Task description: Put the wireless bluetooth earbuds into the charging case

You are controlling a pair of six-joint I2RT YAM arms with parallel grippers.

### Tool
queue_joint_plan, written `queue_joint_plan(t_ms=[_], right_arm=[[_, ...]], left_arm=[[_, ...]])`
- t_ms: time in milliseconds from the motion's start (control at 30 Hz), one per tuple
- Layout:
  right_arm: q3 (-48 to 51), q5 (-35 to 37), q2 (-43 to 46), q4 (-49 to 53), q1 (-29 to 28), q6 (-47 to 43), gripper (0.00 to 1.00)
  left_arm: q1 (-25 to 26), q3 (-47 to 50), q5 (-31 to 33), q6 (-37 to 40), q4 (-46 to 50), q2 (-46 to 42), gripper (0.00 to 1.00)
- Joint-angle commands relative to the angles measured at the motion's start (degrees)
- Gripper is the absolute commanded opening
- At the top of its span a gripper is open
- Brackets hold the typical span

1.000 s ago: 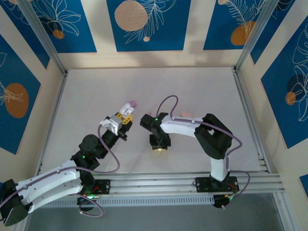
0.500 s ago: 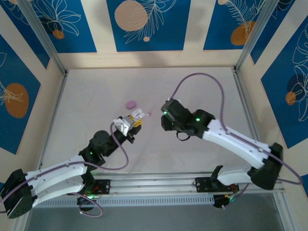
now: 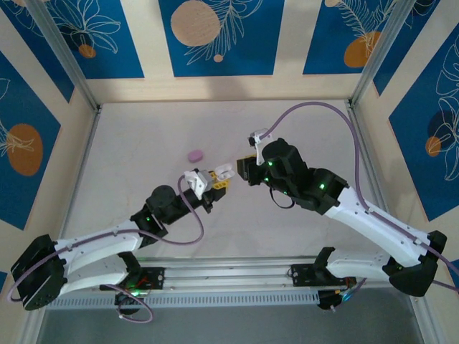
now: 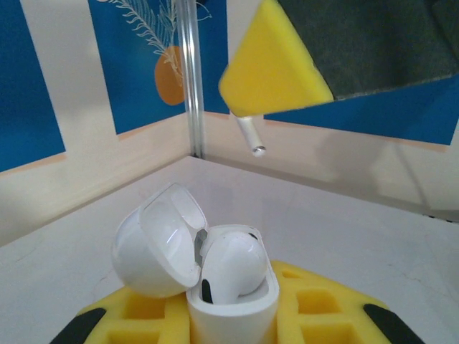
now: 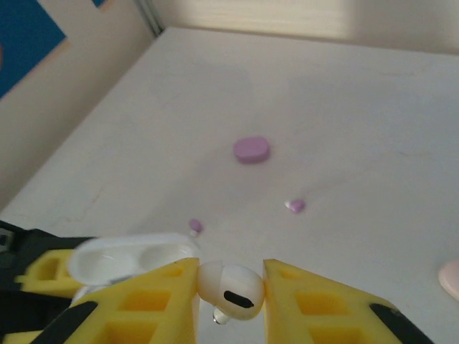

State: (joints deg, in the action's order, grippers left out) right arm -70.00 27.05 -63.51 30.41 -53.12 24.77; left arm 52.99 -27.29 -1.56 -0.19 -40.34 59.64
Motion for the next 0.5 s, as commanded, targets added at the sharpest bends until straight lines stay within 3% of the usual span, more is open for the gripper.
queue_joint_plan(t_ms=[0, 467], right_arm=[[1.24, -3.52, 1.02, -4.96, -0.45, -2.88, 0.27], [4.23, -5.73, 0.22, -6.75, -0.49, -4.35, 0.27]], left_arm=[[-0.17, -2.23, -2.56, -1.91, -4.43, 0.21, 0.16], [-0.17, -1.98, -3.18, -3.68, -6.07, 0.05, 0.16]])
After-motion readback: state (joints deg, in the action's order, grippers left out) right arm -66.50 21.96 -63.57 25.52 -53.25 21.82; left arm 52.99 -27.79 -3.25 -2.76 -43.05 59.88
